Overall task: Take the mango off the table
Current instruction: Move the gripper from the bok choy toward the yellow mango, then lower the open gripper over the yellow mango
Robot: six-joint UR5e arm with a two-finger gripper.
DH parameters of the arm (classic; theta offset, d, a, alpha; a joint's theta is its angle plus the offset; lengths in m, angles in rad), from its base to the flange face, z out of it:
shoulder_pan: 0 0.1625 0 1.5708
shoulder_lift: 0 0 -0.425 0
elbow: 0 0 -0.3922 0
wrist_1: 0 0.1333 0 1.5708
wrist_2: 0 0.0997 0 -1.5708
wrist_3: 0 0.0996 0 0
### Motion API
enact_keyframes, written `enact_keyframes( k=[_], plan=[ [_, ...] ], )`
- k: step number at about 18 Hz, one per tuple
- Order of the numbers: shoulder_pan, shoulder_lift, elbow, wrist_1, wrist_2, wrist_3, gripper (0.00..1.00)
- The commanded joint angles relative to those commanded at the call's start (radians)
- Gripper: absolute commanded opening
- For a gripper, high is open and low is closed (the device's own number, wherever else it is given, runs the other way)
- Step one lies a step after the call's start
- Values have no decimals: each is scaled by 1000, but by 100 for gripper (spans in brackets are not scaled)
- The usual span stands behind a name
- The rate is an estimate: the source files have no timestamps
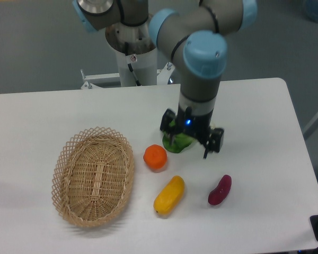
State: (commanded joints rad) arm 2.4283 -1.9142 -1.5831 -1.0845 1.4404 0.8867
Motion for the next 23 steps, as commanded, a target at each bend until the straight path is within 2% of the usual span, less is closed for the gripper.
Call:
enact_keyframes(
  k=[2,7,8,12,14,23],
  plan=[
    [-3,-37,2,20,0,-2,100],
    [-12,-100,-49,205,3,14,100],
    [-12,-107,-55,227,5,15,100],
    [-14,-138,-57,238,14,46,100],
    [-17,-167,-45,277,29,58,100],
    [-46,-180,-90,298,66,60,100]
  ],
)
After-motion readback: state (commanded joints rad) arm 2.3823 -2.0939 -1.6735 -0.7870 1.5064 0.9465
